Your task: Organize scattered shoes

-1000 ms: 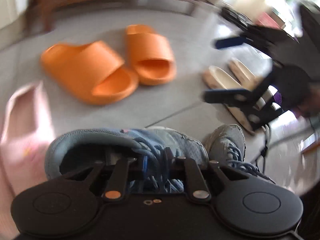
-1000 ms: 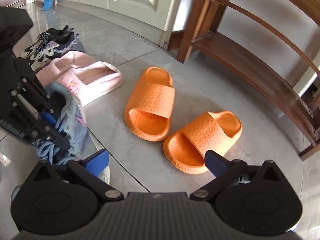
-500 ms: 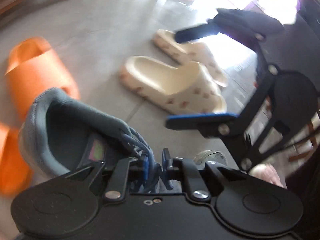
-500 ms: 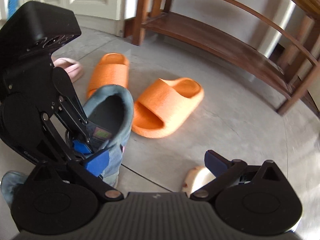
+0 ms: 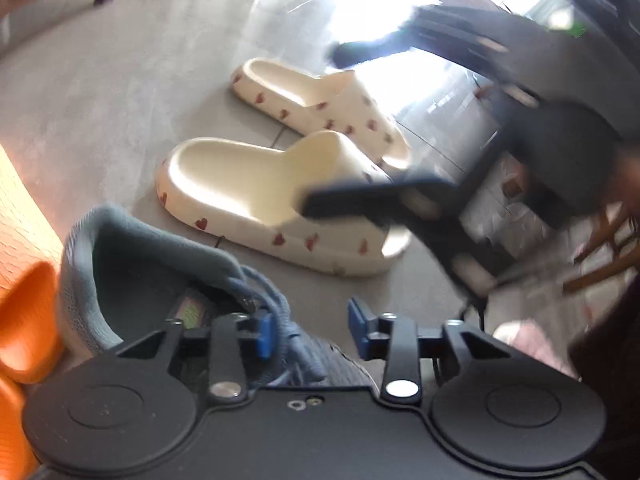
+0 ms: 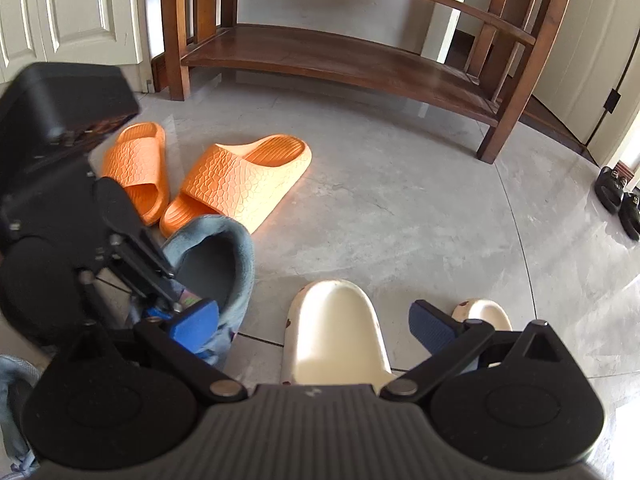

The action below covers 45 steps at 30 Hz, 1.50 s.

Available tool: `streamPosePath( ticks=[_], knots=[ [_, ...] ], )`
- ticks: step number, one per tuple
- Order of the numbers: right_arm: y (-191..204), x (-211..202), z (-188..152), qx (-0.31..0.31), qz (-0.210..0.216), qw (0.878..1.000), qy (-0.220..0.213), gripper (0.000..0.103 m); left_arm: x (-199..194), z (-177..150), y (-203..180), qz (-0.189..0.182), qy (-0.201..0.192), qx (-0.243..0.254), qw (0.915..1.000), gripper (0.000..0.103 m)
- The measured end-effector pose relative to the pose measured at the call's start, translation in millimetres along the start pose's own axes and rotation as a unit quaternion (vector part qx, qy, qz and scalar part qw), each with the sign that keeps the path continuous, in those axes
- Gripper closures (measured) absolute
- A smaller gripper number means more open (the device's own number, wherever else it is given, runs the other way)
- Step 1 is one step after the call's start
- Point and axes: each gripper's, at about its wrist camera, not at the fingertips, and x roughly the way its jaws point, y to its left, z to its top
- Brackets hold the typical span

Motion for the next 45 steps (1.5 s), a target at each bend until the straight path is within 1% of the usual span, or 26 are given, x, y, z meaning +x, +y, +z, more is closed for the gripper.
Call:
streamPosePath(
  ticks=[2,3,4,5,6,8,9,11,12,16,17,18,21,24,26,28,31,34,36,38,39,40,42,43,44,45],
  knots=[
    [1.4,1.2,3.7,0.005,0.006,1.000,-0.007,0.000,-19.4,-14.2,-10.2,0.028,-0.009,0.022,0.9993,0.050],
    [2.5,1.3,4.7,0.005,0.008,1.000,-0.008,0.000,-29.9,-21.8,-12.8,0.041,-0.018,0.022,0.9988,0.049],
    [5.1,1.8,6.2,0.003,0.012,1.000,-0.011,0.000,-42.8,-32.0,-14.0,0.050,-0.028,0.011,0.9983,0.048],
    [7.7,2.4,7.7,0.001,0.016,1.000,-0.013,0.000,-53.9,-42.0,-13.8,0.047,-0.037,-0.005,0.9982,0.048],
    [10.3,3.0,9.1,-0.001,0.020,1.000,-0.015,0.000,-62.3,-50.8,-13.2,0.032,-0.041,-0.022,0.9984,0.048],
    [20.1,3.6,13.2,-0.016,0.038,0.999,-0.024,0.000,-74.5,-78.3,-19.0,-0.031,-0.045,-0.060,0.9967,0.048],
    [25.3,3.9,15.3,-0.025,0.048,0.998,-0.029,0.000,-74.2,-89.3,-24.8,-0.056,-0.041,-0.068,0.9953,0.048],
    [34.4,2.7,17.9,-0.036,0.065,0.997,-0.035,0.000,-69.3,-107.1,-39.6,-0.079,-0.027,-0.065,0.9944,0.048],
    [43.4,1.7,20.0,-0.045,0.080,0.995,-0.040,0.000,-64.5,-116.1,-49.1,-0.083,-0.022,-0.059,0.9946,0.048],
    [60.3,0.9,20.1,-0.063,0.098,0.992,-0.044,0.000,-53.0,-138.2,-63.6,-0.078,-0.005,-0.060,0.9951,0.048],
    [61.6,0.6,19.4,-0.063,0.102,0.992,-0.043,0.000,-52.3,-140.8,-62.5,-0.076,-0.003,-0.064,0.9950,0.048],
    [64.0,-0.5,18.9,-0.063,0.109,0.991,-0.042,0.000,-50.0,-144.6,-57.6,-0.076,0.005,-0.088,0.9932,0.048],
    [68.7,-7.5,16.9,-0.075,0.117,0.989,-0.048,0.000,-39.1,-145.6,-48.8,-0.081,0.029,-0.134,0.9873,0.048],
    [69.3,-15.8,14.7,-0.083,0.124,0.987,-0.054,0.000,-23.6,-137.2,-50.5,-0.065,0.047,-0.137,0.9874,0.046],
    [67.2,-21.6,12.6,-0.084,0.128,0.986,-0.058,0.000,-17.5,-130.8,-50.1,-0.057,0.045,-0.131,0.9888,0.038],
    [64.7,-25.2,9.7,-0.087,0.125,0.987,-0.060,0.000,-14.1,-121.1,-47.4,-0.047,0.046,-0.140,0.9880,0.034],
    [58.7,-29.3,4.7,-0.087,0.116,0.988,-0.059,0.000,-10.3,-116.1,-39.8,-0.092,0.085,-0.169,0.9777,0.027],
    [50.8,-31.0,-0.3,-0.077,0.112,0.989,-0.060,0.000,-5.5,-115.2,-35.7,-0.061,0.088,-0.181,0.9776,0.031],
    [46.7,-29.4,-2.7,-0.067,0.111,0.990,-0.058,0.000,-3.8,-111.4,-35.5,-0.044,0.079,-0.186,0.9783,0.030],
    [45.2,-23.8,-4.2,-0.052,0.118,0.990,-0.050,0.000,-1.4,-108.0,-36.6,-0.039,0.078,-0.192,0.9776,0.023],
    [44.6,-21.6,-4.5,-0.047,0.122,0.990,-0.046,0.000,1.7,-106.0,-39.8,-0.039,0.091,-0.186,0.9776,0.020],
    [46.5,-21.0,-5.4,-0.050,0.123,0.990,-0.045,0.000,7.4,-104.3,-47.9,-0.045,0.109,-0.168,0.9787,0.011],
    [49.4,-21.2,-7.0,-0.058,0.123,0.990,-0.046,0.000,13.6,-102.2,-63.2,-0.036,0.116,-0.125,0.9847,0.015],
    [50.2,-21.6,-7.8,-0.061,0.121,0.990,-0.047,0.000,14.7,-103.3,-70.3,-0.013,0.109,-0.094,0.9895,0.024],
    [50.9,-21.9,-8.5,-0.065,0.120,0.989,-0.049,0.000,15.5,-104.5,-75.3,0.010,0.113,-0.065,0.9914,0.037],
    [51.0,-21.1,-9.5,-0.067,0.116,0.990,-0.047,0.000,14.8,-104.9,-76.5,0.018,0.116,-0.056,0.9915,0.039]
  ],
)
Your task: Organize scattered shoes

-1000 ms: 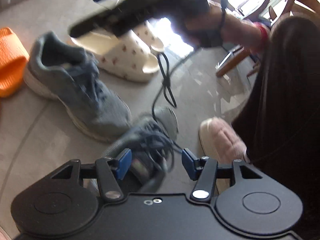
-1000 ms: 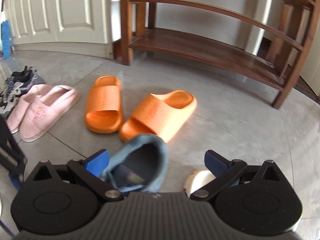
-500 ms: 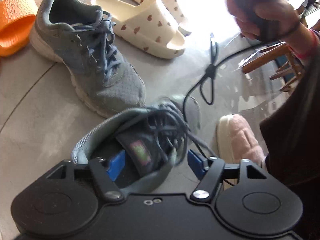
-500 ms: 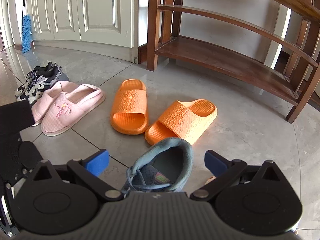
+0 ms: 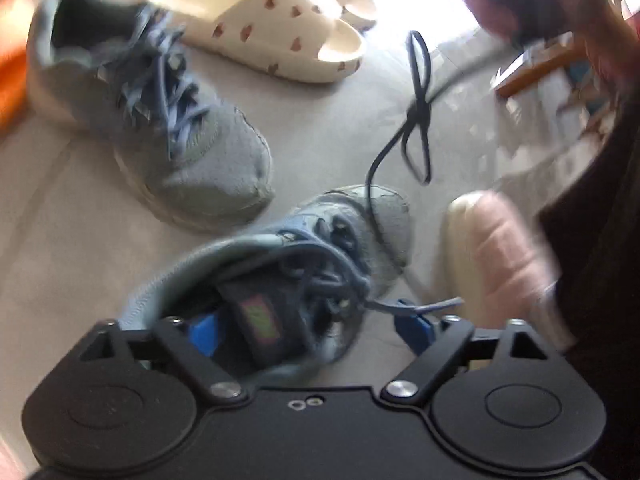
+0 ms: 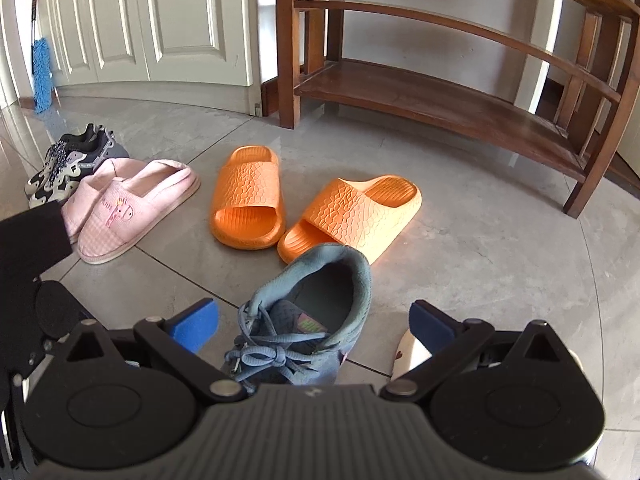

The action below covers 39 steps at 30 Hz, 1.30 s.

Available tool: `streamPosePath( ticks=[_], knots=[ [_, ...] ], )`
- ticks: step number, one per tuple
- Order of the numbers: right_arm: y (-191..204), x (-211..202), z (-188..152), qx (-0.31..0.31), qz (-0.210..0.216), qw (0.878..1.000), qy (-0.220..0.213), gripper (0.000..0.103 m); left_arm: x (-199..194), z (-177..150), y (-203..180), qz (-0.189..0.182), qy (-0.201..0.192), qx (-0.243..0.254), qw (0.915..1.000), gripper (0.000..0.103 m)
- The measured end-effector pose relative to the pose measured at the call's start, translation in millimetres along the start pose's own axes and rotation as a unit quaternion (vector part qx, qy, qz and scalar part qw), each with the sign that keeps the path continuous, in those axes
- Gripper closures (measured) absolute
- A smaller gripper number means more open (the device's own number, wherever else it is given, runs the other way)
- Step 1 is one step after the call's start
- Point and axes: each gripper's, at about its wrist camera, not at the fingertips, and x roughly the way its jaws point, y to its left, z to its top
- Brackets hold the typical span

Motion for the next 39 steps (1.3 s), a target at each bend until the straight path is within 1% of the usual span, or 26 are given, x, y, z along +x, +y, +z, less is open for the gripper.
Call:
streamPosePath(
  ticks=[1,2,4,6,8,10,12,13,14,16,17,18,19,20,21,22,24,26,27,29,30,32,34,36,38,39],
  knots=[
    [-1.2,0.3,-0.6,0.003,0.000,1.000,0.001,0.000,-2.3,0.1,0.2,-0.001,0.008,0.008,0.9999,0.042],
    [-2.4,0.7,-1.1,0.005,0.000,1.000,0.001,0.000,-5.7,0.8,3.0,-0.009,0.009,0.003,0.9999,0.044],
    [-5.7,1.3,-2.4,0.011,-0.003,1.000,0.003,0.000,-9.7,2.7,11.7,-0.025,0.005,-0.020,0.9995,0.045],
    [-8.1,4.1,-2.5,0.019,-0.002,1.000,0.006,0.000,-4.9,2.1,23.1,-0.039,0.010,-0.059,0.9974,0.044],
    [-8.2,6.1,-1.3,0.024,0.003,1.000,0.007,0.000,-2.0,1.3,28.5,-0.046,0.001,-0.079,0.9958,0.036],
    [-7.1,7.8,-0.5,0.023,0.005,1.000,0.007,0.000,-3.3,4.6,32.3,-0.066,-0.021,-0.104,0.9922,0.028],
    [-3.5,10.3,-0.3,0.016,0.004,1.000,0.008,0.000,-1.7,10.0,28.1,-0.052,-0.024,-0.097,0.9936,0.025],
    [-3.0,11.0,-0.4,0.016,0.004,1.000,0.009,0.000,-0.9,11.0,25.3,-0.047,-0.022,-0.093,0.9944,0.017],
    [-3.3,11.1,-0.6,0.018,0.008,1.000,0.010,0.000,2.2,11.7,19.7,-0.045,-0.014,-0.079,0.9957,0.014],
    [-3.9,10.9,-1.1,0.023,0.010,1.000,0.010,0.000,1.2,10.2,9.9,-0.038,-0.028,-0.046,0.9978,0.015],
    [-4.0,10.6,-1.6,0.022,0.008,1.000,0.011,0.000,0.3,7.2,7.7,-0.026,-0.040,-0.033,0.9983,0.029],
    [-4.1,10.5,-2.1,0.022,0.006,1.000,0.011,0.000,-1.0,4.5,8.1,-0.012,-0.052,-0.026,0.9982,0.041],
    [-4.3,10.4,-2.6,0.022,0.005,1.000,0.011,0.000,-2.8,2.9,12.5,-0.020,-0.060,-0.034,0.9974,0.092],
    [-5.2,10.4,-3.1,0.025,0.004,1.000,0.011,0.000,-5.5,-0.4,22.8,-0.037,-0.071,-0.065,0.9946,0.090],
    [-5.7,10.4,-3.1,0.027,0.003,1.000,0.011,0.000,-8.4,-3.9,26.8,-0.033,-0.084,-0.068,0.9936,0.090],
    [-6.2,10.6,-2.6,0.029,0.002,1.000,0.010,0.000,-10.0,-6.2,25.4,-0.022,-0.090,-0.055,0.9942,0.091],
    [-7.8,10.6,0.3,0.036,0.002,0.999,0.004,0.000,-13.4,-14.1,14.0,0.017,-0.091,0.000,0.9957,0.091],
    [-8.6,10.3,3.7,0.041,0.006,0.999,-0.001,0.000,-19.4,-21.3,5.3,0.049,-0.092,0.041,0.9937,0.091],
    [-8.3,10.7,4.9,0.042,0.006,0.999,-0.002,0.000,-22.2,-23.5,5.0,0.058,-0.093,0.049,0.9928,0.091],
    [-6.8,12.2,6.7,0.041,0.007,0.999,-0.002,0.000,-34.5,-30.6,11.8,0.096,-0.101,0.050,0.9890,0.091],
    [-5.9,13.3,7.2,0.041,0.009,0.999,-0.002,0.000,-39.8,-34.0,15.3,0.119,-0.104,0.055,0.9859,0.091],
    [-4.6,15.1,7.7,0.040,0.011,0.999,-0.001,0.000,-47.1,-39.5,21.8,0.178,-0.106,0.081,0.9748,0.091],
    [-3.1,17.3,8.1,0.037,0.012,0.999,0.001,0.000,-52.6,-38.9,33.1,0.210,-0.107,0.085,0.9681,0.091],
    [-2.0,20.0,8.7,0.037,0.011,0.999,0.003,0.000,-57.1,-32.6,48.5,0.221,-0.111,0.108,0.9630,0.091],
    [-2.5,21.7,9.9,0.041,0.011,0.999,0.005,0.000,-53.5,-21.8,53.4,0.221,-0.102,0.148,0.9586,0.089],
    [-2.9,22.4,10.5,0.044,0.012,0.999,0.005,0.000,-51.1,-17.5,53.4,0.222,-0.100,0.159,0.9568,0.089]
  ],
)
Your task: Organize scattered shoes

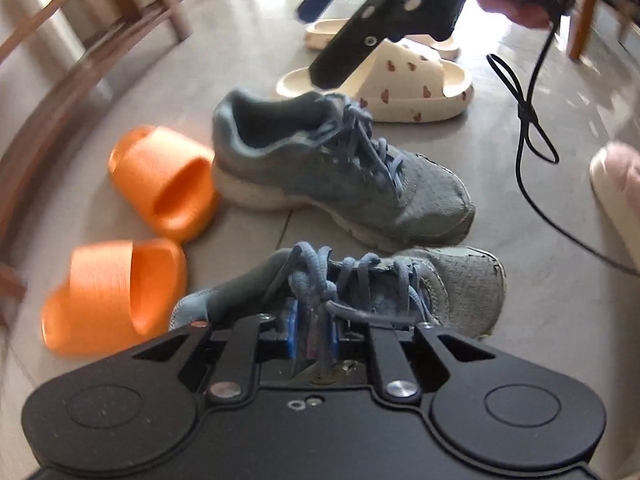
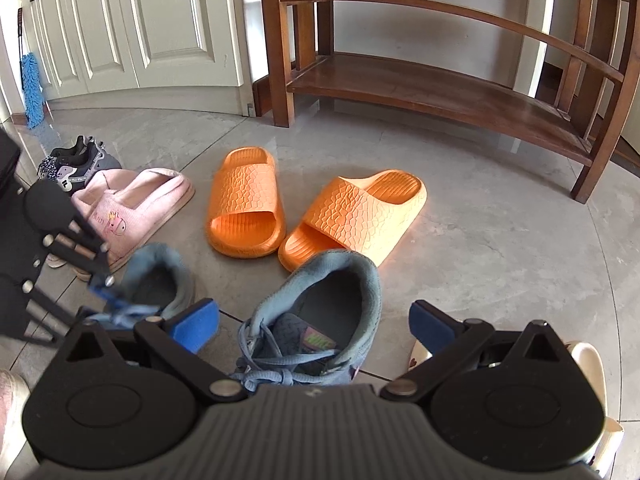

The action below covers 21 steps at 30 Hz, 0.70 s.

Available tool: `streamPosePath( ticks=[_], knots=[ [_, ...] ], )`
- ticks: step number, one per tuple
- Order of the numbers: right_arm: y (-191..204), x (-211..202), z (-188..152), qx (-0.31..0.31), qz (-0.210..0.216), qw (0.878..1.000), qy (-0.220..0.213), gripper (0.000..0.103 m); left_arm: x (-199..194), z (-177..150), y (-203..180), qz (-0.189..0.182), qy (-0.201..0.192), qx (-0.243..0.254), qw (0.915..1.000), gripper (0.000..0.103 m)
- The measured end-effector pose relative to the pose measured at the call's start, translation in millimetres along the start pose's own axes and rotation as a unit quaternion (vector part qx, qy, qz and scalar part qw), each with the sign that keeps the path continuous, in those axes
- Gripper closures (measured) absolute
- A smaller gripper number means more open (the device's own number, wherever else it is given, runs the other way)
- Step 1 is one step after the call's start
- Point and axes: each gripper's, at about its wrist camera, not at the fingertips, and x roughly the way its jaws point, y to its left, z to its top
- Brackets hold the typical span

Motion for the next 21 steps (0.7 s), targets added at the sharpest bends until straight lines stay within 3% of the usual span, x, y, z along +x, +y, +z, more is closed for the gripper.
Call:
streamPosePath(
  ticks=[6,7,12,16,18,21],
  knots=[
    [-2.3,-0.2,0.7,0.005,-0.005,1.000,-0.002,0.000,17.2,34.7,-7.5,0.048,-0.028,0.137,0.9890,0.080],
    [-3.8,0.4,0.3,0.008,-0.006,1.000,-0.001,0.000,22.5,36.4,-8.8,0.059,-0.021,0.155,0.9859,0.069],
    [-9.4,2.6,-0.4,0.017,-0.004,1.000,-0.002,0.000,20.6,21.8,-14.8,0.073,0.020,0.201,0.9766,0.051],
    [-13.7,7.5,-0.6,0.023,-0.001,1.000,-0.006,0.000,-6.0,1.1,-1.4,0.077,0.027,0.149,0.9855,0.047],
    [-15.6,14.0,-0.9,0.033,0.002,0.999,-0.002,0.000,-20.6,-5.5,19.3,0.070,0.021,0.079,0.9942,0.039],
    [-13.3,22.5,-0.1,0.033,0.006,0.999,0.006,0.000,-26.0,-11.8,44.3,0.079,0.010,0.002,0.9968,0.034]
  ],
)
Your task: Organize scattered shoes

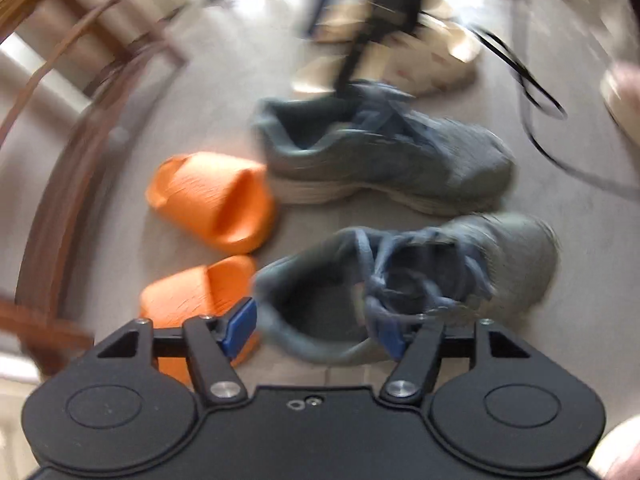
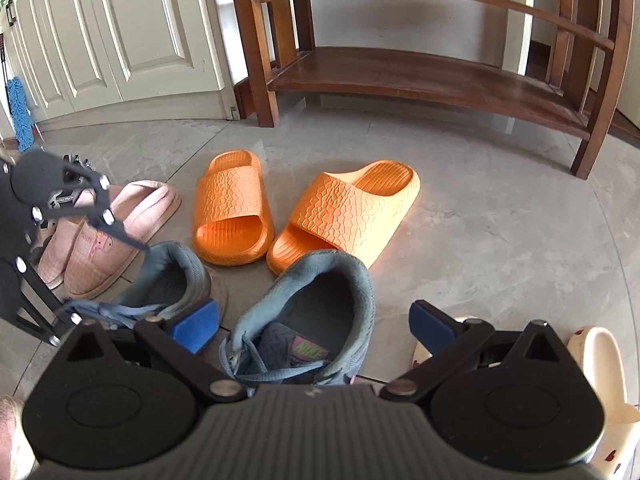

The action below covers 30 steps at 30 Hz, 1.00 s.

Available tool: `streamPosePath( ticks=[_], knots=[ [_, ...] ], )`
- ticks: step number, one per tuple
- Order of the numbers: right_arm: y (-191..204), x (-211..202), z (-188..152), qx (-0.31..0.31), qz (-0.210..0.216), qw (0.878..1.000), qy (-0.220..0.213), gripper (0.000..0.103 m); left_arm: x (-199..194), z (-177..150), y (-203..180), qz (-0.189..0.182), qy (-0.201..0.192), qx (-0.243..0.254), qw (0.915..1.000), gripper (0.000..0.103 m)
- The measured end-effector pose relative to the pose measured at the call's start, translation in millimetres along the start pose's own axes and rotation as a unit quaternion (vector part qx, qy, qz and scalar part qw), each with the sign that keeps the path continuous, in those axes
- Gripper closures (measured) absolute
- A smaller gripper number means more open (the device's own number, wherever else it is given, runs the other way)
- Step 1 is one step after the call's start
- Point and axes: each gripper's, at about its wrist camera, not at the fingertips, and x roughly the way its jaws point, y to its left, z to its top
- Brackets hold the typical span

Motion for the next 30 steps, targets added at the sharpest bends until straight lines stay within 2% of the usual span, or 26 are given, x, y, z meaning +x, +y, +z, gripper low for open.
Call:
streamPosePath(
  ticks=[2,4,5,6,7,13,14,15,17,19,21,22,24,26,30],
  knots=[
    [4.5,2.5,2.1,-0.007,0.003,1.000,0.001,0.000,5.7,-3.7,18.9,-0.003,0.003,-0.065,0.9979,0.033],
    [6.9,2.4,3.9,-0.012,0.003,1.000,0.001,0.000,4.0,-12.6,34.8,-0.045,0.003,-0.141,0.9890,0.033],
    [6.8,1.2,4.1,-0.014,0.002,1.000,-0.001,0.000,2.4,-17.2,41.9,-0.068,0.002,-0.177,0.9819,0.035],
    [6.8,0.1,4.3,-0.016,0.002,1.000,-0.002,0.000,1.3,-20.7,45.3,-0.082,0.002,-0.193,0.9778,0.035],
    [5.5,-0.8,3.6,-0.017,-0.001,1.000,-0.003,0.000,0.3,-23.8,47.1,-0.094,0.004,-0.201,0.9752,0.035],
    [-5.4,10.8,-0.9,0.007,-0.006,1.000,0.016,0.000,-16.7,-37.4,34.9,-0.106,0.020,-0.187,0.9764,0.035],
    [-4.2,12.4,0.4,0.006,-0.004,1.000,0.015,0.000,-26.0,-39.3,39.0,-0.111,0.002,-0.204,0.9727,0.035],
    [-3.2,12.7,1.2,0.004,-0.002,1.000,0.014,0.000,-34.4,-41.5,48.2,-0.114,-0.022,-0.236,0.9649,0.035],
    [0.2,13.0,3.4,-0.006,0.000,1.000,0.008,0.000,-44.0,-47.8,71.5,-0.094,-0.064,-0.313,0.9431,0.032],
    [2.3,15.8,5.3,-0.011,0.002,1.000,0.006,0.000,-36.8,-50.5,86.0,-0.055,-0.065,-0.356,0.9306,0.030],
    [3.0,20.1,6.6,-0.006,0.006,1.000,0.010,0.000,-9.4,-49.3,95.7,-0.003,-0.034,-0.382,0.9237,0.030],
    [3.5,20.7,7.0,-0.006,0.007,1.000,0.010,0.000,1.0,-48.6,97.3,0.008,-0.024,-0.387,0.9216,0.030],
    [5.5,19.9,7.5,-0.010,0.007,1.000,0.009,0.000,32.1,-46.5,102.2,0.026,0.010,-0.422,0.9061,0.031],
    [7.0,17.0,7.1,-0.016,0.004,1.000,0.007,0.000,56.3,-44.3,105.4,0.033,0.033,-0.443,0.8954,0.031],
    [1.5,11.8,3.2,-0.013,-0.006,1.000,0.010,0.000,85.9,-50.5,112.7,0.065,0.073,-0.463,0.8811,0.032]
  ],
)
